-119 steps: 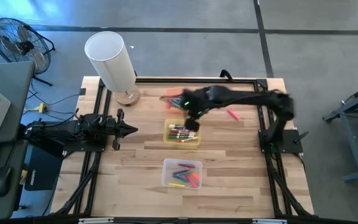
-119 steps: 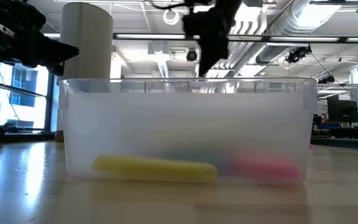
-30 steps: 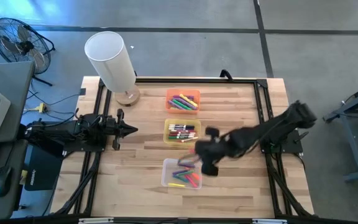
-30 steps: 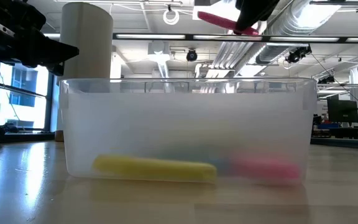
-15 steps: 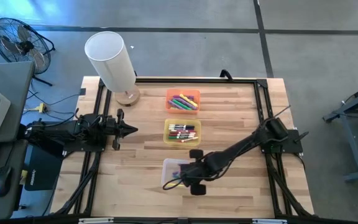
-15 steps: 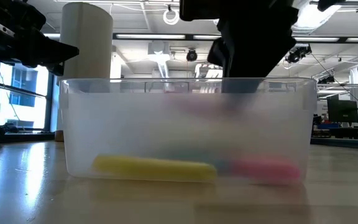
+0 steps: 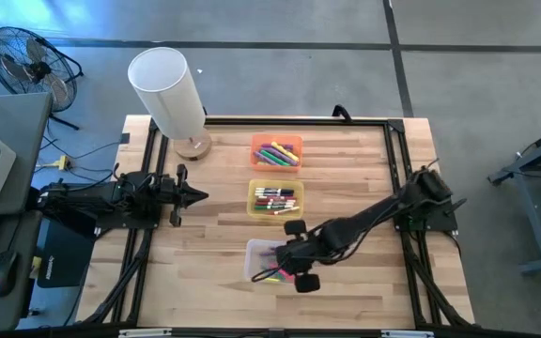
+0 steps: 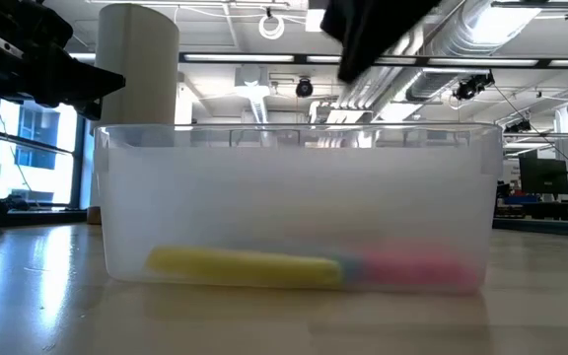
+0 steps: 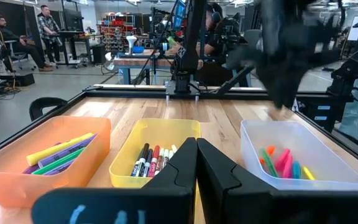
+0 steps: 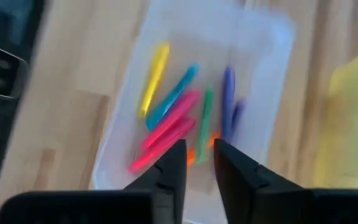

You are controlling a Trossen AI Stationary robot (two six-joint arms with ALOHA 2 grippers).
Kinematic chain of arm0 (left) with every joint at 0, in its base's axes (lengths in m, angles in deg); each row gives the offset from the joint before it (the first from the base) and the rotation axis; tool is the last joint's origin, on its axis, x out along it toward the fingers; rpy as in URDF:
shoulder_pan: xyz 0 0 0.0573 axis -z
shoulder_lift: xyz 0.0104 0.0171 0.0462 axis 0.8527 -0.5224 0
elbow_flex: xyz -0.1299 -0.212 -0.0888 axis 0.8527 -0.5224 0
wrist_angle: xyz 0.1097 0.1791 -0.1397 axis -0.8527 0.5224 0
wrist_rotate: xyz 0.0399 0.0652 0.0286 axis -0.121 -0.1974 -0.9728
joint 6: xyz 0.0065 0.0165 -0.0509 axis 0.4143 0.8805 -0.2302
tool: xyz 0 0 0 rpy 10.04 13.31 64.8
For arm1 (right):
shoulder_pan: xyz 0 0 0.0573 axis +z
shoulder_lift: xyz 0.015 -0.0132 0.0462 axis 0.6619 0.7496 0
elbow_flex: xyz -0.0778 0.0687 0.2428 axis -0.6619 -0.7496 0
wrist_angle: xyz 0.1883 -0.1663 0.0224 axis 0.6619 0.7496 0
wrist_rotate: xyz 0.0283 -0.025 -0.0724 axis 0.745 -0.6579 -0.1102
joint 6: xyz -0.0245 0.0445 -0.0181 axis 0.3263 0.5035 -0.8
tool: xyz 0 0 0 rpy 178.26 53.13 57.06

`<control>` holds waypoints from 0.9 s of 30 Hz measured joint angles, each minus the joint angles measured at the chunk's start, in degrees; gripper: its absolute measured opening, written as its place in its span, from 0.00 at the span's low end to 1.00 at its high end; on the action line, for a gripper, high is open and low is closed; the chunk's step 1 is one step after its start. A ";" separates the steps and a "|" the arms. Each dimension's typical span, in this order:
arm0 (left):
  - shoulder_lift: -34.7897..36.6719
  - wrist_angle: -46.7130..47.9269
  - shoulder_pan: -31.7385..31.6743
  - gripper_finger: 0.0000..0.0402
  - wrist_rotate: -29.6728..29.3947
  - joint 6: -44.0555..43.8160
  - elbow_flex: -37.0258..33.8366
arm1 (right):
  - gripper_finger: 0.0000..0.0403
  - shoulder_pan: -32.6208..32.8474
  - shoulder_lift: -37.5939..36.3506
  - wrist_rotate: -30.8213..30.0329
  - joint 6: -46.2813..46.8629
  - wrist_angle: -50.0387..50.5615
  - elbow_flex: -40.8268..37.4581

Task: Pick & Place Markers
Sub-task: Return to Home Position

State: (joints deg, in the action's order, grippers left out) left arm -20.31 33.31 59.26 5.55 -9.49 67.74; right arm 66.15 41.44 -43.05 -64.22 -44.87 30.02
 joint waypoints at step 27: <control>0.00 0.00 0.00 0.00 0.00 0.00 0.00 | 0.00 -18.12 -76.66 13.87 -17.20 -42.06 -71.49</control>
State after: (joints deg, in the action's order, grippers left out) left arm -20.31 33.31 59.26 5.55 -9.49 67.74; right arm 48.02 -35.22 -29.18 -81.42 -86.94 -41.46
